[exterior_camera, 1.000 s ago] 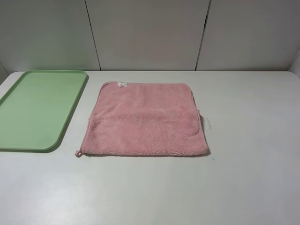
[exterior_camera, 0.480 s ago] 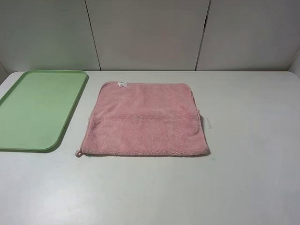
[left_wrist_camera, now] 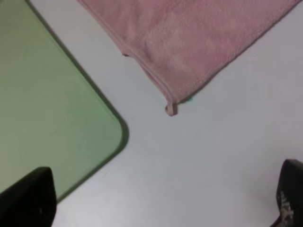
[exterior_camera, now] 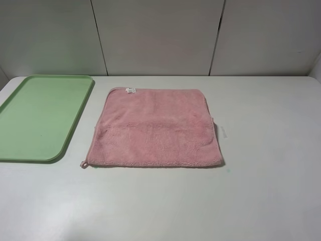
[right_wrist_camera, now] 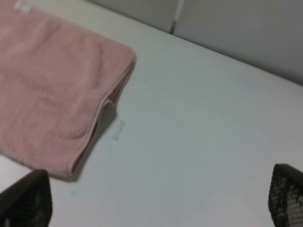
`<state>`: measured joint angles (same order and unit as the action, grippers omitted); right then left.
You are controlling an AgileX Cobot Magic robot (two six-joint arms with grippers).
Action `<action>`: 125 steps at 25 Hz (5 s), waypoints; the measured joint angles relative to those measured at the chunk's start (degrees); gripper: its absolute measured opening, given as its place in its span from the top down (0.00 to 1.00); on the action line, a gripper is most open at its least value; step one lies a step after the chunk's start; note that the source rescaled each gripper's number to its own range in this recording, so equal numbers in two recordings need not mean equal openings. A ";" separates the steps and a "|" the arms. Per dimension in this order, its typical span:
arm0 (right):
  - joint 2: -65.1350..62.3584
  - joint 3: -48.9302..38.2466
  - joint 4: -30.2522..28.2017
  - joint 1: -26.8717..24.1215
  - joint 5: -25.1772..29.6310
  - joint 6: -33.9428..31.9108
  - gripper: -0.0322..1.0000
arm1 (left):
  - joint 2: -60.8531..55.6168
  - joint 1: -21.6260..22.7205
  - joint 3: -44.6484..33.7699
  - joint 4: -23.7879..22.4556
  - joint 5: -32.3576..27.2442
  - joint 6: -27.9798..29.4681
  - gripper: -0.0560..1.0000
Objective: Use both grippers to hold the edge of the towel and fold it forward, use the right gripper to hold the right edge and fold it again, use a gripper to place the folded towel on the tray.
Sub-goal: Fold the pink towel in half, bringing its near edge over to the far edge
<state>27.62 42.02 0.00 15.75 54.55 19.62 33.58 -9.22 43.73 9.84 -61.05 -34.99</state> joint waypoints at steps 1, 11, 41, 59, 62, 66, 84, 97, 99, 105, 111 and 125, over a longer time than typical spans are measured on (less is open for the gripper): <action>0.70 0.00 0.00 0.79 -0.37 2.07 0.00 | 1.19 -0.74 0.18 0.00 0.00 -0.61 0.08; 9.17 0.00 0.00 5.70 -1.53 21.72 0.00 | 14.13 -12.82 0.72 -0.10 1.73 -10.86 0.08; 40.61 0.00 0.00 5.83 -14.26 42.38 0.00 | 32.62 -17.46 0.72 -6.06 26.78 -26.99 0.08; 47.14 0.00 0.46 5.83 -17.35 42.51 0.00 | 56.19 -17.46 0.83 -6.06 32.92 -28.11 0.00; 48.52 0.00 0.60 5.83 -18.19 42.51 0.00 | 58.18 -17.46 0.83 -6.06 33.29 -30.46 0.00; 50.86 0.00 0.67 5.83 -18.69 42.51 0.00 | 58.96 -17.46 0.83 -6.06 33.55 -35.24 0.00; 59.29 0.00 2.14 5.83 -23.24 42.51 0.00 | 67.63 -17.46 0.89 -6.50 38.97 -41.96 0.00; 59.65 0.00 2.62 5.83 -25.65 42.56 0.00 | 72.81 -17.46 0.92 -7.38 44.14 -42.14 0.00; 59.65 0.00 2.62 5.83 -26.06 42.56 0.00 | 72.81 -17.46 0.92 -7.38 44.19 -42.14 0.00; 59.65 0.00 3.13 5.83 -27.24 46.34 0.00 | 72.81 -17.46 0.92 -7.38 44.19 -42.32 0.00; 59.65 0.00 6.66 5.83 -27.24 51.07 0.00 | 72.81 -17.46 0.92 -7.38 44.55 -43.68 0.00; 63.37 0.00 10.99 7.71 -27.06 52.85 0.00 | 72.81 -17.46 0.92 -7.38 44.91 -43.84 0.00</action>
<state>90.98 42.02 10.99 23.47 27.49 72.48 106.39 -26.68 44.65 2.47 -16.15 -78.83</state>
